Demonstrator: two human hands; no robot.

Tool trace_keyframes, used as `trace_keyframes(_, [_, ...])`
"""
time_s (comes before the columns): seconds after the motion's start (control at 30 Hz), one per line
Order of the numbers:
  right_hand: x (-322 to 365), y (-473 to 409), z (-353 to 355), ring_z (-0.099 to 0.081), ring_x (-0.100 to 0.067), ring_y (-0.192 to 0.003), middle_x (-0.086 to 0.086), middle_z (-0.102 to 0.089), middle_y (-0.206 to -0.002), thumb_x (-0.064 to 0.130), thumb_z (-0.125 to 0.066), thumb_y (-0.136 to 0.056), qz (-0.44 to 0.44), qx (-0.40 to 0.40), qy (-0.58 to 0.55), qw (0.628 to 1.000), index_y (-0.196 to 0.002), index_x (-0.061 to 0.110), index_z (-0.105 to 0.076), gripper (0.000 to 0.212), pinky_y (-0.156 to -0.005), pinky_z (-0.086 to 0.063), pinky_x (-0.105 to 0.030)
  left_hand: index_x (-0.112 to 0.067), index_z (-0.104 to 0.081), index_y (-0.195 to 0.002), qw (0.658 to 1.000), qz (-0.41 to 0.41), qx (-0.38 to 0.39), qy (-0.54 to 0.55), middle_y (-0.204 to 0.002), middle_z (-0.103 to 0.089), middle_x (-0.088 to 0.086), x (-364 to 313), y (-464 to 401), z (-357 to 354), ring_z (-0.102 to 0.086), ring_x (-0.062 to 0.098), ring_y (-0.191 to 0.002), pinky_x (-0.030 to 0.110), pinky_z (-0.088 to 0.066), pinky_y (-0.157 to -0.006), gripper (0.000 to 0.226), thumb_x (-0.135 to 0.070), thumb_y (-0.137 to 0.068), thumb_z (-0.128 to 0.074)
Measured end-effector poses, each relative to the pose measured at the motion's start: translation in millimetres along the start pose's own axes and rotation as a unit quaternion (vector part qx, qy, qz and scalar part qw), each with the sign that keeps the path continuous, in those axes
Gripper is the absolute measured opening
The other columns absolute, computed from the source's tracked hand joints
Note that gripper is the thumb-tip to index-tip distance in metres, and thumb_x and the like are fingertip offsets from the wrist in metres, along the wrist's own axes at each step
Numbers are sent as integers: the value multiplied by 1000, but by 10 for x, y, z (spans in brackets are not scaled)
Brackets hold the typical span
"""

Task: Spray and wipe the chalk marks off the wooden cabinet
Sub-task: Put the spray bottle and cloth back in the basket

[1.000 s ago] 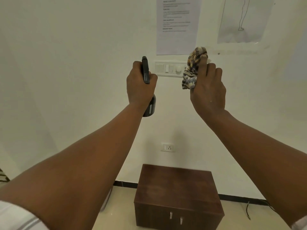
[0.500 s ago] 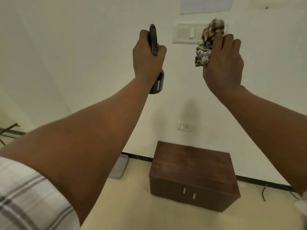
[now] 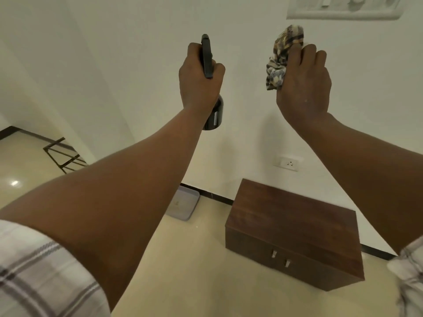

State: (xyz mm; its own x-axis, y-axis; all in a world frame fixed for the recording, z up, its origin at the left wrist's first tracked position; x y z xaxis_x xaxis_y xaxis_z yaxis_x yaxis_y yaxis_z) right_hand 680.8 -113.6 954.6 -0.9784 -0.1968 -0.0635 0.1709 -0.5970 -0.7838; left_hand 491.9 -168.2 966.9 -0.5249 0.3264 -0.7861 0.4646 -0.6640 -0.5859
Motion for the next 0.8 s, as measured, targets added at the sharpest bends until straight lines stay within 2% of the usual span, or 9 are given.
trace_keyframes(0.17, [373, 13, -279, -53, -34, -92, -20, -54, -112, -1, -56, -75, 4, 6, -11, 1000, -127, -1, -43, 53, -59, -33, -34, -14, -48, -94, 1000, -7, -6, -21, -77, -56, -12, 406, -99, 190, -51, 10, -66, 25, -46, -65, 12, -15, -83, -52])
trace_keyframes(0.27, [610, 30, -442, -54, -32, -90, -18, -55, -110, 1, -59, -73, 4, 9, -7, 1000, -125, 0, -45, 53, -57, -33, -33, -13, -49, -95, 1000, -20, -1, -18, -81, -59, -6, 668, -195, 329, -54, 11, -67, 28, -48, -66, 10, -13, -87, -54])
trace_keyframes(0.37, [872, 51, -594, -55, -30, -85, -16, -57, -105, 3, -61, -73, 8, 11, 6, 1000, -122, 1, -47, 51, -55, -34, -32, -14, -50, -95, 1000, -18, -3, -19, -79, -59, -11, 930, -317, 479, -53, 8, -65, 24, -47, -65, 8, -13, -89, -55])
trace_keyframes(0.5, [1265, 41, -773, -55, -30, -84, -16, -57, -106, 3, -59, -75, 10, 19, 10, 1000, -121, 1, -47, 48, -56, -31, -31, -14, -50, -95, 1000, -13, -4, -12, -79, -59, -8, 1245, -508, 717, -52, 6, -65, 26, -48, -65, 8, -13, -90, -56])
trace_keyframes(0.6, [1632, 22, -903, -54, -30, -83, -17, -57, -106, 3, -60, -73, 14, 23, 10, 1000, -120, 0, -47, 49, -55, -31, -32, -15, -50, -97, 1000, -13, 0, -10, -80, -59, -15, 1506, -682, 943, -54, 1, -68, 20, -47, -67, 10, -12, -89, -56])
trace_keyframes(0.8, [2278, 95, -1158, -54, -28, -82, -16, -57, -104, 4, -61, -73, 9, 40, 9, 999, -120, 1, -48, 49, -54, -33, -31, -14, -50, -97, 1000, -6, 5, -19, -81, -60, -17, 2037, -867, 1297, -56, 1, -69, 16, -47, -67, 12, -11, -88, -56])
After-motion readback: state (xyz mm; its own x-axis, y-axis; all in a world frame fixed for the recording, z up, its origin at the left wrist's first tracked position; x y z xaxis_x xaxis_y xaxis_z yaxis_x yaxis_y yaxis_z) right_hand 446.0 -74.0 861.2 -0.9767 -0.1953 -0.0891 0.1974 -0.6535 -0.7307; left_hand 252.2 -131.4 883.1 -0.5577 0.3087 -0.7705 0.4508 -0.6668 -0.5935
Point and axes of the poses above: each hand's wrist, its own y-axis away from the middle knuckle, its own z-axis out of the back of the hand, x = y × z, the point moved 1 cm from there along -y, towards the middle knuckle
